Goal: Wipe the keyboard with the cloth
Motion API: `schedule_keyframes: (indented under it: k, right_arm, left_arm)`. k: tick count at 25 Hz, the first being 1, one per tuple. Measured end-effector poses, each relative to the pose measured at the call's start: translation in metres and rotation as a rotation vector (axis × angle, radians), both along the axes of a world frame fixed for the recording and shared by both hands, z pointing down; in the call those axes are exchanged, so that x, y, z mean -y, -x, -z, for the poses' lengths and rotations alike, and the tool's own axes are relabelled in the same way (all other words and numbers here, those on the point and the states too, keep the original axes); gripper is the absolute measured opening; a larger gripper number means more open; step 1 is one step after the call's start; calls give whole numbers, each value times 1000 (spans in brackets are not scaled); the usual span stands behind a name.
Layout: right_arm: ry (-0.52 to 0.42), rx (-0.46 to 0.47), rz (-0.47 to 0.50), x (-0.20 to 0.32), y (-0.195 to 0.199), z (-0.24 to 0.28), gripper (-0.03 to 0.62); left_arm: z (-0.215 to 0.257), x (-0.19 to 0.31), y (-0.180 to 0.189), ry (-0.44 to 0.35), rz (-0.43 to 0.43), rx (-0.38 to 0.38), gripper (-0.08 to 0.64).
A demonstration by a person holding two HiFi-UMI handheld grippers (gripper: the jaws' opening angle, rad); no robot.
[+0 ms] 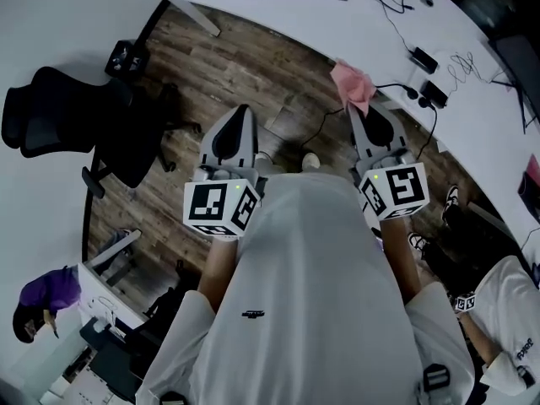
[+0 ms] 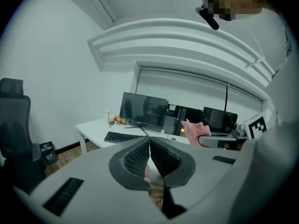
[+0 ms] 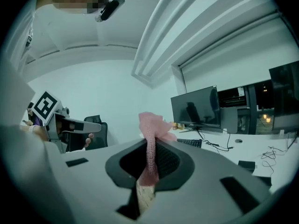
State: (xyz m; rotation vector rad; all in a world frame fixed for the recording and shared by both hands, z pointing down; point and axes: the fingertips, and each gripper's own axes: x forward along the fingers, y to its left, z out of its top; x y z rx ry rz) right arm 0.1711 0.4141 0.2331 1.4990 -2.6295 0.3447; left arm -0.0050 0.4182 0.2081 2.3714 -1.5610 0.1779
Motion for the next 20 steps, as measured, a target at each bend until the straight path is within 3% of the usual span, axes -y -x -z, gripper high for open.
schedule_keyframes:
  k: [10, 20]
  right_arm:
    - [-2, 30, 20, 7, -14, 1, 31]
    - [11, 41, 48, 49, 9, 2, 31]
  left_arm:
    - [2, 8, -16, 7, 8, 21, 23]
    - [6, 50, 21, -13, 49, -14, 23]
